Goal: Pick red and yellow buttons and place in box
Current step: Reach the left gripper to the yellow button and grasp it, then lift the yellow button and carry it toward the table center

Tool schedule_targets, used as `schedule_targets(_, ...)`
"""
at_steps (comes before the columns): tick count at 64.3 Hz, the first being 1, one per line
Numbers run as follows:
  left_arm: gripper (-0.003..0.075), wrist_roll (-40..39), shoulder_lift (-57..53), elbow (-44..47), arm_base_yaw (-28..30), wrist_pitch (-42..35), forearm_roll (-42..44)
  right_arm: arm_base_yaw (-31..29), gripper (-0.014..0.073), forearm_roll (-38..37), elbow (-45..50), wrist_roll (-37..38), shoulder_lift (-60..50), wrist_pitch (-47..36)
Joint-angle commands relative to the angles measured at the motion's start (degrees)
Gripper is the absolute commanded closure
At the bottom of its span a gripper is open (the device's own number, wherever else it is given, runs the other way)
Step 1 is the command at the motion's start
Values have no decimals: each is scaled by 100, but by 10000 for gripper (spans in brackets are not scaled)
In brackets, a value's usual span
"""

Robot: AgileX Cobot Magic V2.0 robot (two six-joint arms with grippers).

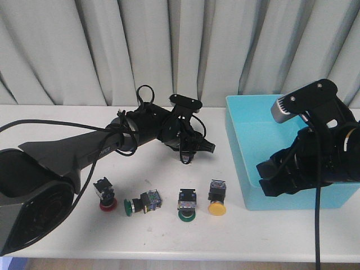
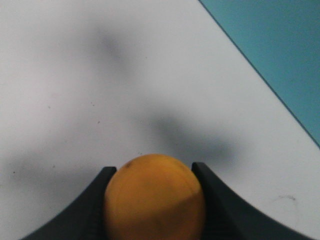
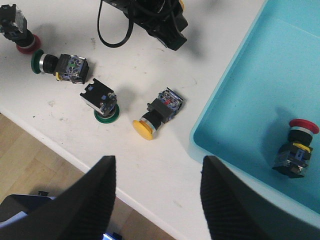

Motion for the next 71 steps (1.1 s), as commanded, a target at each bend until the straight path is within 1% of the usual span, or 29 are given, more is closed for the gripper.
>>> schedule_targets(1,554,-62,-411,-183,-23,-302,0,5,221,-9,-143,-44,-136,-307)
schedule_targets(9,563,-62,-502,-183,-23,-143,0,5,221,-8,-143,-44,-136,-291)
schedule_targets(20,563,-56,-848,-183,-23,334,37,5,221,-146,-143,-37,-136,-159)
schedule_targets(40,563,-56,-1858,-183,-23,1499,856,5,221,-324,-143,-29,-136,110)
schedule_targets(48,563,-56,-2262,-183,-23,1672,1023,5,221,-318,-143,-29,-136,111)
schedule_targets(54,563,-56,-2554,-183,-23,1691,1023,5,221,-318,-143,-29,-136,111)
schedule_targets(71,563,132,-3314,-156,21,2059,1017,5,221,-318,-143,-29,-136,111)
